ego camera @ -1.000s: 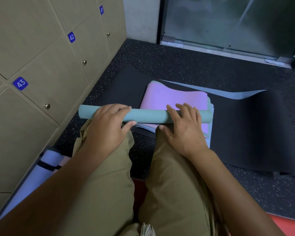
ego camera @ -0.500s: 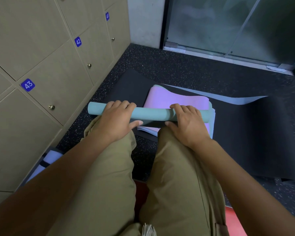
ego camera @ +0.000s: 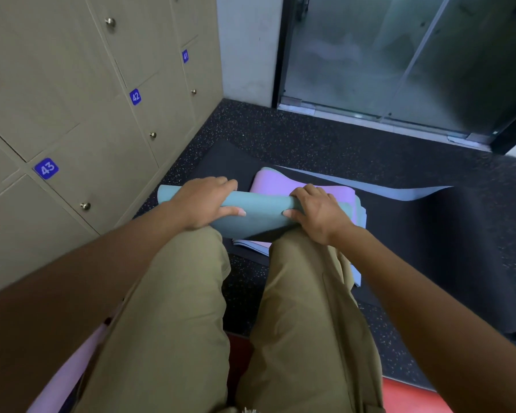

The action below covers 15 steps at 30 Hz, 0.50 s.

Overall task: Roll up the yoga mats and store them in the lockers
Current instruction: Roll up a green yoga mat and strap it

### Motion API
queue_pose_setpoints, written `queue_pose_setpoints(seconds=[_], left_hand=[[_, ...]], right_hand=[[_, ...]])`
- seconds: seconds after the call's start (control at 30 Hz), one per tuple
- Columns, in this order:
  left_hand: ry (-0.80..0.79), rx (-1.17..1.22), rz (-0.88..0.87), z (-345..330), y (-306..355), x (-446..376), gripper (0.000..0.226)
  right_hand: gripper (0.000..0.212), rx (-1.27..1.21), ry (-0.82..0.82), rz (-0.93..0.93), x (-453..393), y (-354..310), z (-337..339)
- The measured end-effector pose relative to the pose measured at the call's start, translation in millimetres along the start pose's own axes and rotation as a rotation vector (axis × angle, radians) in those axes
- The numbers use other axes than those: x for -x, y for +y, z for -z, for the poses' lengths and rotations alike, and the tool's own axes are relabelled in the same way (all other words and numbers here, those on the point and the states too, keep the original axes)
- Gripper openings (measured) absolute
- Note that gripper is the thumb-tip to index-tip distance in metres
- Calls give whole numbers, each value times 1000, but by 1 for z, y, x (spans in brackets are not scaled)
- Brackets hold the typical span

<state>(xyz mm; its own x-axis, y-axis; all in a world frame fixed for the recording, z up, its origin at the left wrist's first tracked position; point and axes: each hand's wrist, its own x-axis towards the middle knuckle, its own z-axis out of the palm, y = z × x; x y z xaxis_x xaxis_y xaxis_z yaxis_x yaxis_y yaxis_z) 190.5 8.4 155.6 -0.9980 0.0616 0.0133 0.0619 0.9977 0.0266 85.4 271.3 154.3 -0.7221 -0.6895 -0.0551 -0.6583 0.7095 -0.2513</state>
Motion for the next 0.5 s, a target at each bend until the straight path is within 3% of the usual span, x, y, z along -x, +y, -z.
queue_pose_setpoints(seconds=[0.3, 0.4, 0.5], left_hand=[[2, -156, -202, 64, 5, 21, 70], [73, -121, -265, 66, 15, 62, 77], [156, -67, -336, 60, 31, 104, 69]], right_hand=[[50, 10, 143, 138, 48, -11, 42], [60, 5, 159, 189, 90, -27, 43], [54, 6, 163, 220, 129, -42, 41]])
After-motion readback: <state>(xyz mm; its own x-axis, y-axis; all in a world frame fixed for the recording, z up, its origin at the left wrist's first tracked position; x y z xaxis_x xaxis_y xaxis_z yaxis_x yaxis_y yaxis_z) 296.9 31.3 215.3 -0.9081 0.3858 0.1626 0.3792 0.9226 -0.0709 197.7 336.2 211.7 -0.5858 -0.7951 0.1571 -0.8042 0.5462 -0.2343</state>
